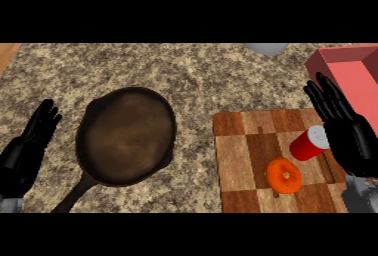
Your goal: Pick the squash from the cutting board and place it in the cardboard box
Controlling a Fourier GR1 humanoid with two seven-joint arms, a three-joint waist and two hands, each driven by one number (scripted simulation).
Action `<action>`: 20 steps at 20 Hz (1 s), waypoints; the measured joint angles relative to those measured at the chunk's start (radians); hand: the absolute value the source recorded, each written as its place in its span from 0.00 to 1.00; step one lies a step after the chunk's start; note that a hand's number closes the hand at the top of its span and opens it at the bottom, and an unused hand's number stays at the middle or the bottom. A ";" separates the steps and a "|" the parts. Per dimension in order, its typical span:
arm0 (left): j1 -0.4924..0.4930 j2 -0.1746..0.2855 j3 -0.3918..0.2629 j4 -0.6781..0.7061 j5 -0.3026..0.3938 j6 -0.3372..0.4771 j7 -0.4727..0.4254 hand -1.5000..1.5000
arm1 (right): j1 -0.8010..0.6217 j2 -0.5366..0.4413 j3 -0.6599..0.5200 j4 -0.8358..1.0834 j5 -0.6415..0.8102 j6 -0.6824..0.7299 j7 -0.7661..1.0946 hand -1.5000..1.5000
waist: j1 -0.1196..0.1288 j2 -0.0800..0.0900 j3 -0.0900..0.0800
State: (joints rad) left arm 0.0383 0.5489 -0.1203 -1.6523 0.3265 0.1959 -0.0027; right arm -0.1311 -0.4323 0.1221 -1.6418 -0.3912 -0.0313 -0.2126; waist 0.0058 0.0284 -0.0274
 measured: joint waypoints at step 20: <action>-0.049 -0.150 0.009 -0.016 0.065 0.118 0.076 0.50 | 0.864 0.107 -0.192 -0.245 0.398 -0.781 0.113 0.00 | -0.067 -0.025 0.020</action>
State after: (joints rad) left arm -0.0102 0.3988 -0.1117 -1.6681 0.3918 0.3134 0.0734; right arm 0.7325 -0.3253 -0.0704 -1.8867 0.0063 -0.8121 -0.0998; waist -0.0613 0.0035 -0.0077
